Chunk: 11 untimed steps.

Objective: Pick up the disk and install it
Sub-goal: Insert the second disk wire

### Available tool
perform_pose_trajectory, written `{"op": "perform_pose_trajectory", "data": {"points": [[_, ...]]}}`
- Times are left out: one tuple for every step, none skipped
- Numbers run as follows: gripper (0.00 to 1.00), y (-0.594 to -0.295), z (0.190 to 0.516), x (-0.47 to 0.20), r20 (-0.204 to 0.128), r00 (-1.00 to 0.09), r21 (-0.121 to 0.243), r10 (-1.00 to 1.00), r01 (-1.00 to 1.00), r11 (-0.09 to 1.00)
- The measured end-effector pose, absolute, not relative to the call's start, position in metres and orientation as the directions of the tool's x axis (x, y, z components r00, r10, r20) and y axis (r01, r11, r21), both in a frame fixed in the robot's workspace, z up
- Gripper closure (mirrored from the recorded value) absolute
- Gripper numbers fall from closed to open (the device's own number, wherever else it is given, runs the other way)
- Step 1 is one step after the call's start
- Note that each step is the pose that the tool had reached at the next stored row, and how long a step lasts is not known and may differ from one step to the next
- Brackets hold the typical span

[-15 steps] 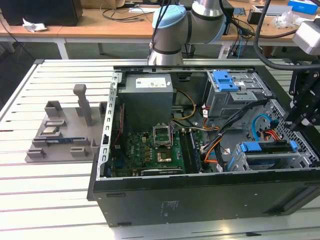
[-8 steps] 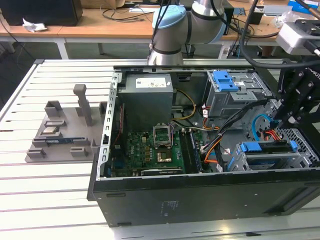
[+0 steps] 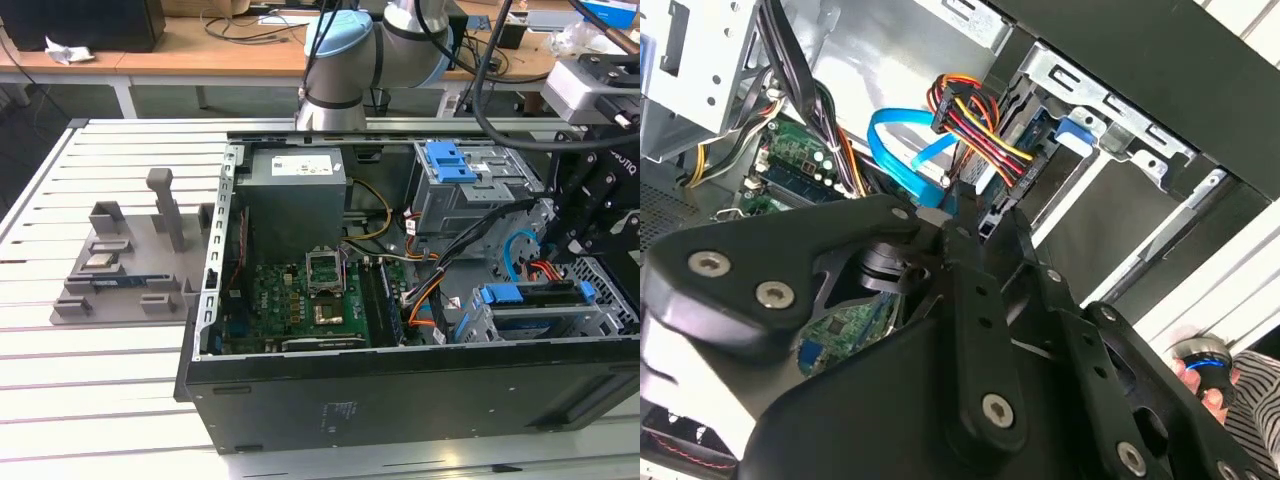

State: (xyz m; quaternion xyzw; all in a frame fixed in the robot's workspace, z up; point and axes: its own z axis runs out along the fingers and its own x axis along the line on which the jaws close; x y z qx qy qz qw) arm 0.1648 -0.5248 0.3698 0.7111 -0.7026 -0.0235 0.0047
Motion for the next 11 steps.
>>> {"op": "perform_pose_trajectory", "data": {"points": [[0.78, -0.525, 0.370, 0.165, -0.027, 0.012, 0.040, -1.000, -0.999, -0.013], [0.78, -0.525, 0.370, 0.165, -0.027, 0.011, 0.040, -1.000, -0.999, -0.013], [0.84, -0.525, 0.370, 0.165, -0.027, 0.012, 0.040, -1.000, -0.999, -0.013], [0.84, -0.525, 0.370, 0.165, -0.027, 0.012, 0.040, -1.000, -0.999, -0.013], [0.84, -0.525, 0.370, 0.165, -0.027, 0.011, 0.040, -1.000, -0.999, -0.013], [0.84, -0.525, 0.369, 0.165, -0.027, 0.011, 0.040, -1.000, -0.999, -0.013], [0.84, -0.526, 0.369, 0.165, -0.027, 0.012, 0.040, -1.000, -0.999, -0.013], [0.84, -0.529, 0.370, 0.164, -0.024, 0.012, 0.040, -1.000, -0.999, -0.013], [0.84, -0.531, 0.369, 0.164, -0.024, 0.012, 0.040, -1.000, -0.999, -0.013], [0.84, -0.533, 0.369, 0.164, -0.024, 0.012, 0.040, -1.000, -0.999, -0.013], [0.84, -0.535, 0.367, 0.163, -0.024, 0.013, 0.040, -1.000, -0.999, -0.014]]}}
